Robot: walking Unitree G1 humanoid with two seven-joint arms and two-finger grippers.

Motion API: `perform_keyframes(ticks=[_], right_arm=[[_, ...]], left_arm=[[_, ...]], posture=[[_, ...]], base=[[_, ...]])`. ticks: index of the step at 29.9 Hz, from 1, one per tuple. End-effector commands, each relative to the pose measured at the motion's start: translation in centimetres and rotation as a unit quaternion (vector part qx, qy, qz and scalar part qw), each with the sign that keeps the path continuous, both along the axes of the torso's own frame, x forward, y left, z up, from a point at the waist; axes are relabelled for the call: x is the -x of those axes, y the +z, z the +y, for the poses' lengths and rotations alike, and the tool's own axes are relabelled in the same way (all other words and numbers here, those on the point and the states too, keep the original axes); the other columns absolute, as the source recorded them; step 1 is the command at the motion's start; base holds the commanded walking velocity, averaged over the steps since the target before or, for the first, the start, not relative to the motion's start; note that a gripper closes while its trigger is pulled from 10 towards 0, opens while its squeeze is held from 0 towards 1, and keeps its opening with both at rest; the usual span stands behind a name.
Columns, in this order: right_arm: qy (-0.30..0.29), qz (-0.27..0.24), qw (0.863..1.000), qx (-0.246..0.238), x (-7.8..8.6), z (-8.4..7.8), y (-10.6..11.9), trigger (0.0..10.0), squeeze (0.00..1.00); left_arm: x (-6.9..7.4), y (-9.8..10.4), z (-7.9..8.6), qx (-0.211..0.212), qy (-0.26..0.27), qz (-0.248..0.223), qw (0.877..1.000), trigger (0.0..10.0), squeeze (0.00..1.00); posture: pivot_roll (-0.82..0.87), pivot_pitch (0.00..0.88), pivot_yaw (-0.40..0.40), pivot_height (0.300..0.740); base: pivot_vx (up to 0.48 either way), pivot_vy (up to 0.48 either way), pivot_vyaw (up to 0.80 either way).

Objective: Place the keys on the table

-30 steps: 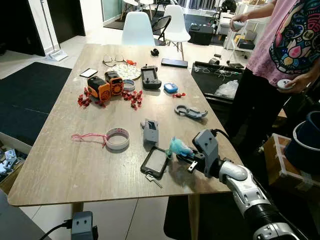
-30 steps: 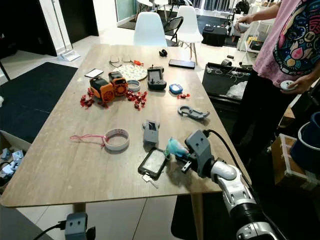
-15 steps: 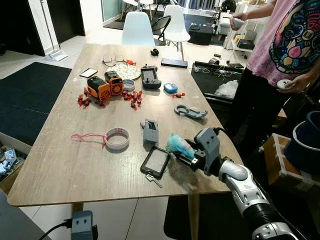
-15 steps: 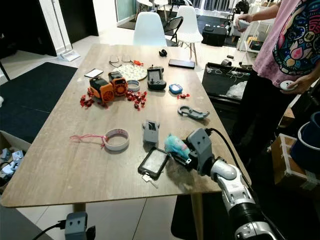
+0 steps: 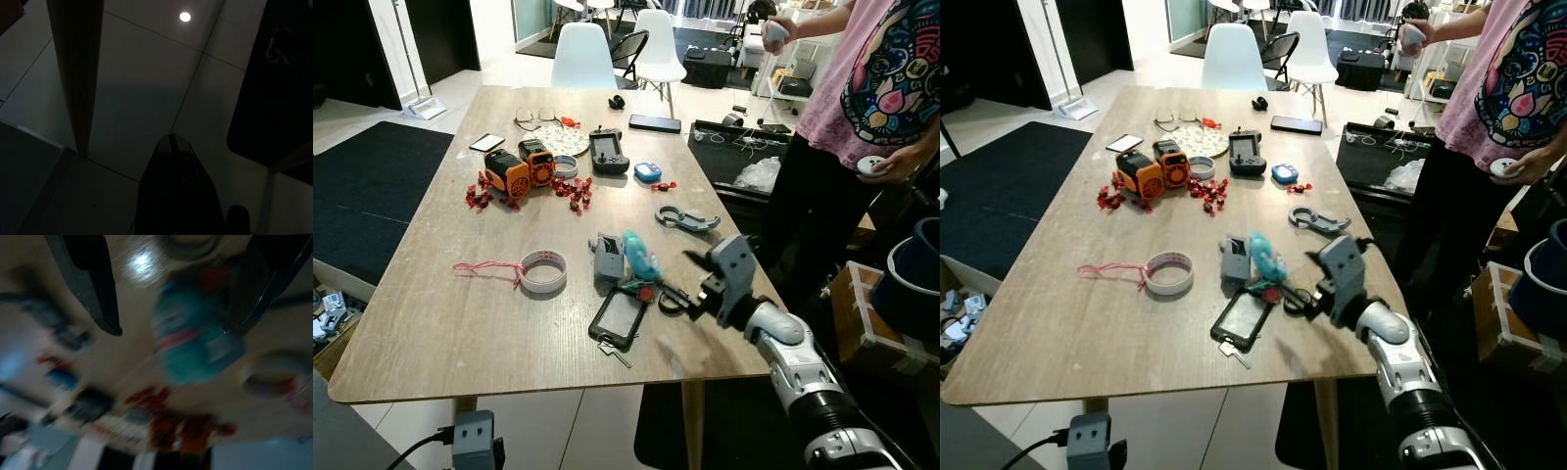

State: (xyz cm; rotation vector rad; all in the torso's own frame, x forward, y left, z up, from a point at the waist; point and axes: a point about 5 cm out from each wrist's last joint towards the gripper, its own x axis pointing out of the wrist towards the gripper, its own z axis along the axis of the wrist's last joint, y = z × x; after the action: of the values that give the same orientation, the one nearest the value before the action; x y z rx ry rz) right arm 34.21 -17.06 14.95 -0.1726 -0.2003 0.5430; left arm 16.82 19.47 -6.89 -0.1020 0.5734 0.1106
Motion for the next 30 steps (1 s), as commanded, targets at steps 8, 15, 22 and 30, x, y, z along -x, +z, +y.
perform_keyframes(ticks=[8, 15, 22, 30], right_arm=[[-0.315, -0.026, 0.944, -0.092, 0.0, -10.2, 1.0, 10.0, 0.0], [-0.608, 0.114, 0.774, -0.135, 9.2, -21.1, -7.2, 10.0, 0.0], [-0.618, 0.286, 0.728, -0.079, 16.2, -20.1, -15.0, 10.0, 0.0], [-0.393, 0.5, 0.771, -0.031, 18.2, -9.5, -22.3, 10.0, 0.0]], left_arm=[[0.6, -0.4, -0.1, 0.006, 0.006, 0.014, 1.0, 10.0, 0.0], [1.1, -0.6, 0.0, 0.005, 0.008, 0.022, 1.0, 10.0, 0.0], [1.5, -0.8, 0.0, 0.004, 0.008, 0.029, 1.0, 10.0, 0.0], [1.6, -1.0, -0.1, 0.004, 0.001, 0.041, 0.999, 10.0, 0.0]], posture=[[0.08, 0.045, -0.066, 0.74], [0.07, 0.048, -0.073, 0.74], [0.07, 0.043, -0.073, 0.74], [0.07, 0.03, -0.063, 0.74]], base=[[0.0, 0.0, 0.0], [0.0, 0.0, 0.0], [0.0, 0.0, 0.0], [0.0, 0.0, 0.0]])
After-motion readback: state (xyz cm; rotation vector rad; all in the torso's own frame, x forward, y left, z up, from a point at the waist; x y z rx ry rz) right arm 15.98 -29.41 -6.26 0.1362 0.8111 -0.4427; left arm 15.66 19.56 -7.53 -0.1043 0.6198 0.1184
